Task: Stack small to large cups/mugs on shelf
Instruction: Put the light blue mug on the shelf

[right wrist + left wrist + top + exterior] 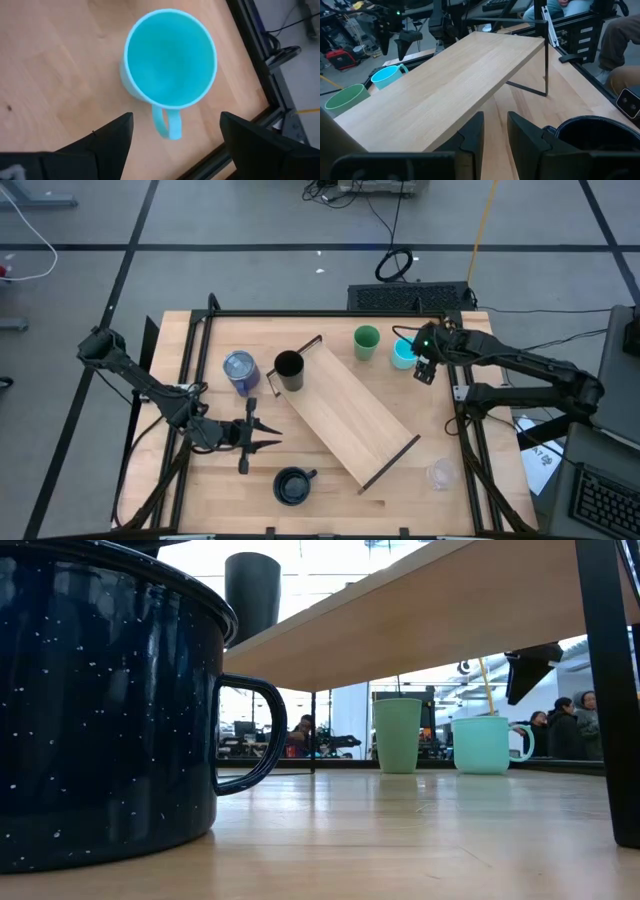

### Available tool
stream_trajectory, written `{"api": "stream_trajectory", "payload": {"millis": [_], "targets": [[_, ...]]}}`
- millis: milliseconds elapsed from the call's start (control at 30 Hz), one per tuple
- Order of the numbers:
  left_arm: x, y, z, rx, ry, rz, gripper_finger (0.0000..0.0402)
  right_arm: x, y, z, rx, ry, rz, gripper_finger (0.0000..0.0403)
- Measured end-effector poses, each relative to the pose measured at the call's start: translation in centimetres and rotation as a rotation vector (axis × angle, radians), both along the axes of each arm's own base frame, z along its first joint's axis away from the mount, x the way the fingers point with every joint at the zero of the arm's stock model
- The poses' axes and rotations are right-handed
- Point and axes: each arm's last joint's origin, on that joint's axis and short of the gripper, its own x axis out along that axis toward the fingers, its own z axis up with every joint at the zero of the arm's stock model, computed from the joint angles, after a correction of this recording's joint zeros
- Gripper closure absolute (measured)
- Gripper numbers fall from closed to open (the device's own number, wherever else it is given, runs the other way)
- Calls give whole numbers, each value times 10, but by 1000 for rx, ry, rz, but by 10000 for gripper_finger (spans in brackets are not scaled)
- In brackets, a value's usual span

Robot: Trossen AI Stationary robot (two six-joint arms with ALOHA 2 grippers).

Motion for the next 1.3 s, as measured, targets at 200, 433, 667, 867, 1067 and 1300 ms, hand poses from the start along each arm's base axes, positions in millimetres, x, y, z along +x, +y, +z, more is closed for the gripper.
{"api": "stream_trajectory", "payload": {"millis": [200,433,667,867,1067,1300], "targets": [[0,0,0,1,2,0,314,-3,-5,-1,-6,6,-15,112],[0,-1,0,-4,7,-25,314,-5,-5,-14,9,19,-35,112],[0,-1,0,-4,6,-26,314,-4,-6,-13,10,14,-46,112],[0,-1,0,-3,6,-26,314,-2,-8,-17,25,31,-60,112],[0,-1,0,8,4,-29,314,4,-11,-22,74,54,-145,112],[0,0,0,11,4,-29,314,-1,-18,-23,97,49,-190,112]]}}
